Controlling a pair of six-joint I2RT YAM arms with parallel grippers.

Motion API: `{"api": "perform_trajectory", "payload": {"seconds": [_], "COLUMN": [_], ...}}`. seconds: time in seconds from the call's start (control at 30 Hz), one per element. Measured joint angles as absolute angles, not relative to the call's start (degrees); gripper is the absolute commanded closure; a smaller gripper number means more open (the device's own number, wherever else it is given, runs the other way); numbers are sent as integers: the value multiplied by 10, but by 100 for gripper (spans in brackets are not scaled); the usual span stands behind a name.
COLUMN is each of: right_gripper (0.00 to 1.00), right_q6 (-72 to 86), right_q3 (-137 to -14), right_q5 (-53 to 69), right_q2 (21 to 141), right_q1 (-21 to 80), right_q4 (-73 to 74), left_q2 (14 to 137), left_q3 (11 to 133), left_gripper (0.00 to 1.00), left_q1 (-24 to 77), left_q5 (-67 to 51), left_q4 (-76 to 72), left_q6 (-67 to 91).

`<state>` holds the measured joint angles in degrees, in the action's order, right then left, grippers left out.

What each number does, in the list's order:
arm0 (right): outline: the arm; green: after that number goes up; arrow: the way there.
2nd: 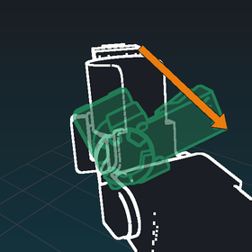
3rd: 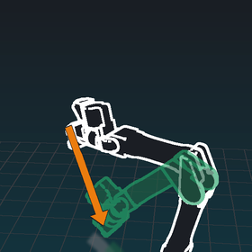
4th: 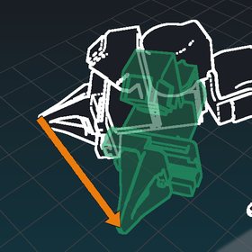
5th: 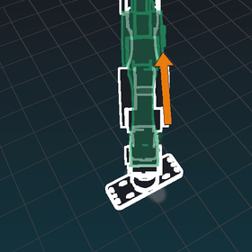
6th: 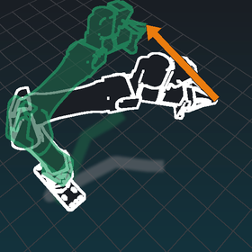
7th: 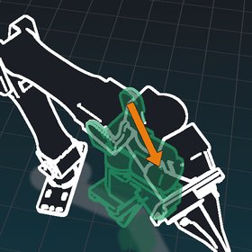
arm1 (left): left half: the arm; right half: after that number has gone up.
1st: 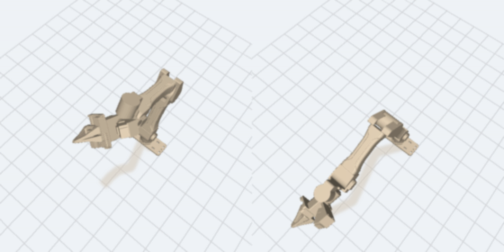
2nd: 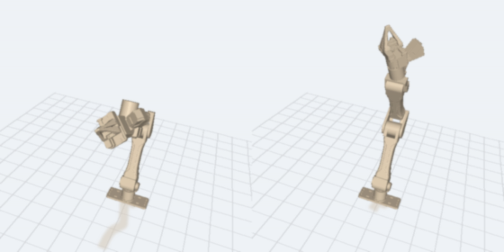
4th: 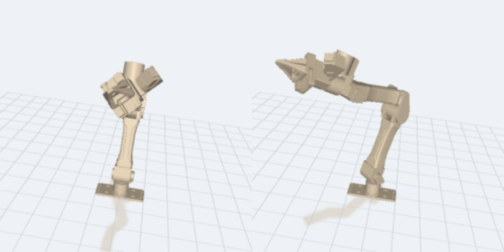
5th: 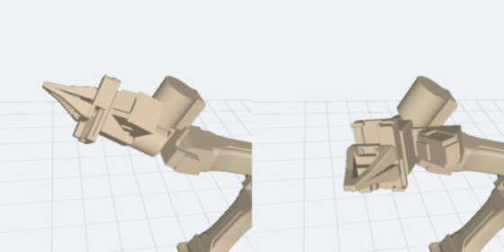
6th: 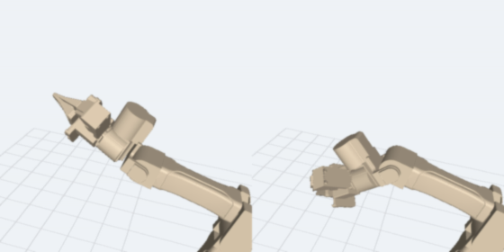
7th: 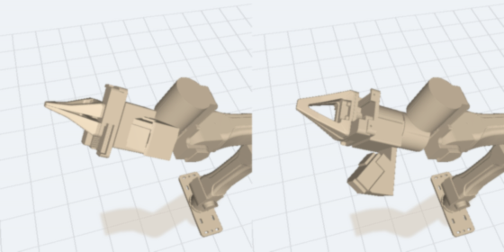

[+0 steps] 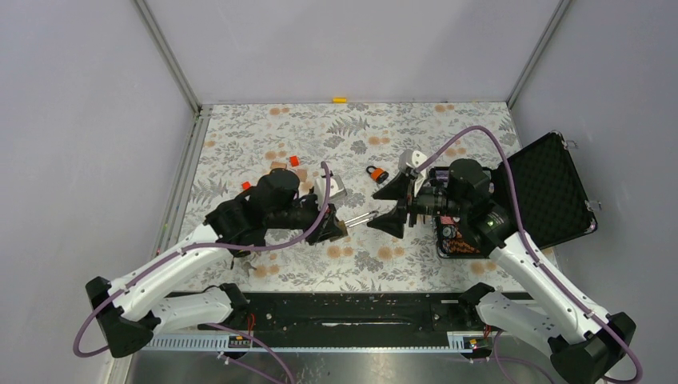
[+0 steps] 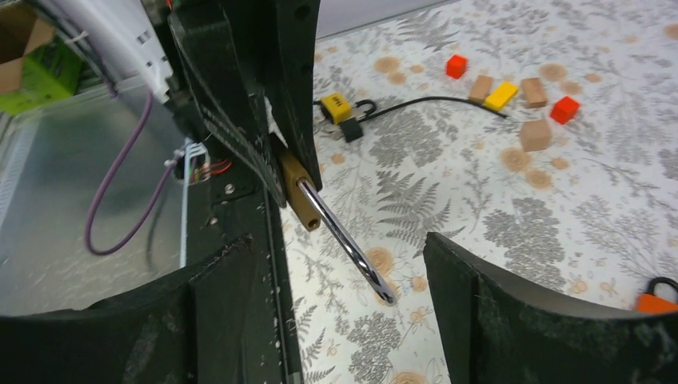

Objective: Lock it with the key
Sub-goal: Lock the lock.

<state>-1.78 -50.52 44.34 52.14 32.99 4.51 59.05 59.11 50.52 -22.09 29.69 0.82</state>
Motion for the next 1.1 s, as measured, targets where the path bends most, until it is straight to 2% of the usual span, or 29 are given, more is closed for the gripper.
{"api": "perform_trajectory", "payload": {"seconds": [0.1, 0.2, 0.33, 0.5, 0.67, 0.77, 0.83, 0.9, 0.97, 1.03, 1.1], "right_gripper": [19, 24, 43, 60, 100, 100, 100, 100, 100, 100, 100], "right_q6": [-28, -29, -24, -14, 5, 18, 27, 44, 69, 91, 112], "right_q3": [-507, -511, -518, -526, -533, -539, -543, -545, -545, -543, -539], "right_q5": [482, 514, 557, 598, 624, 631, 631, 630, 621, 599, 568], "right_q2": [526, 534, 547, 549, 548, 547, 547, 544, 539, 531, 517], "right_q1": [330, 330, 330, 330, 330, 330, 330, 330, 330, 331, 331], "right_q4": [58, 61, 62, 61, 53, 52, 53, 45, 30, 8, -15], "left_q2": [578, 566, 558, 557, 557, 559, 561, 561, 560, 558, 553], "left_q3": [601, 606, 621, 638, 652, 660, 666, 670, 671, 671, 671], "left_gripper": [100, 100, 100, 100, 100, 100, 87, 66, 37, 23, 18], "left_q1": [505, 505, 505, 505, 505, 503, 503, 503, 503, 503, 503], "left_q5": [-248, -270, -297, -321, -333, -338, -340, -343, -344, -341, -326], "left_q4": [331, 344, 356, 364, 365, 368, 370, 370, 360, 329, 293], "left_q6": [-25, -48, -68, -77, -77, -72, -64, -54, -39, -27, -4]}}
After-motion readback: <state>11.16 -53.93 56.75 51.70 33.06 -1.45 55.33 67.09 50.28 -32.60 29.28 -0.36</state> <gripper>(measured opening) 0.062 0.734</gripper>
